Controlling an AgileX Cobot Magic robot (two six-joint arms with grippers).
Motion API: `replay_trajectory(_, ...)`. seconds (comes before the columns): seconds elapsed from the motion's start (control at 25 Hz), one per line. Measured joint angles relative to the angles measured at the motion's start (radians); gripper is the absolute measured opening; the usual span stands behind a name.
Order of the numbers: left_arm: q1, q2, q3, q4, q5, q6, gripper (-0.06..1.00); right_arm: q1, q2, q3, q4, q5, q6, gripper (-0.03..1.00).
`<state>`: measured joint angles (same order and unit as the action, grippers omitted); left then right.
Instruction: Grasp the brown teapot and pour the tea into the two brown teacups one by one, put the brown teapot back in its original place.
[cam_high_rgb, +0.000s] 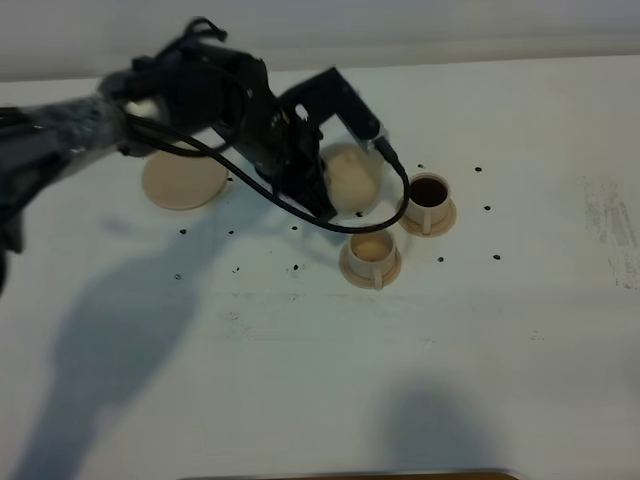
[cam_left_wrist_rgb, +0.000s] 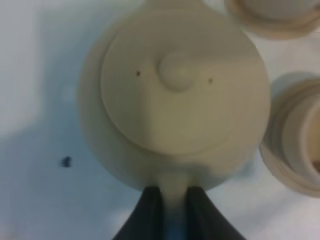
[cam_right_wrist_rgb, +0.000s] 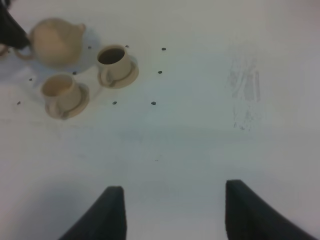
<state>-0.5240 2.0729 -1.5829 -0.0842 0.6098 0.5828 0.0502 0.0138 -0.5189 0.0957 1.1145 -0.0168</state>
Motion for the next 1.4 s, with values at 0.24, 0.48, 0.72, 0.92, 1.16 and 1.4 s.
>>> replay_trajectory(0.24, -0.015, -0.128, 0.000, 0.008, 0.126, 0.094, 0.16, 0.000, 0.000, 0.000, 0.000, 0.000, 0.000, 0.43)
replay_trajectory(0.48, -0.028, -0.169, 0.024, 0.055, 0.192, 0.248, 0.16, 0.000, 0.000, 0.000, 0.000, 0.000, 0.000, 0.43)
replay_trajectory(0.72, -0.032, -0.202, 0.133, 0.084, 0.163, 0.465, 0.16, 0.000, 0.000, 0.000, 0.000, 0.000, 0.000, 0.43)
replay_trajectory(0.92, -0.033, -0.254, 0.247, 0.072, 0.037, 0.638, 0.16, 0.000, 0.000, 0.000, 0.000, 0.000, 0.000, 0.43)
replay_trajectory(1.16, -0.032, -0.289, 0.306, 0.105, -0.074, 0.687, 0.16, 0.000, 0.000, 0.000, 0.000, 0.000, 0.000, 0.43)
replay_trajectory(1.4, -0.011, -0.291, 0.310, 0.145, -0.105, 0.755, 0.16, 0.000, 0.000, 0.000, 0.000, 0.000, 0.000, 0.43)
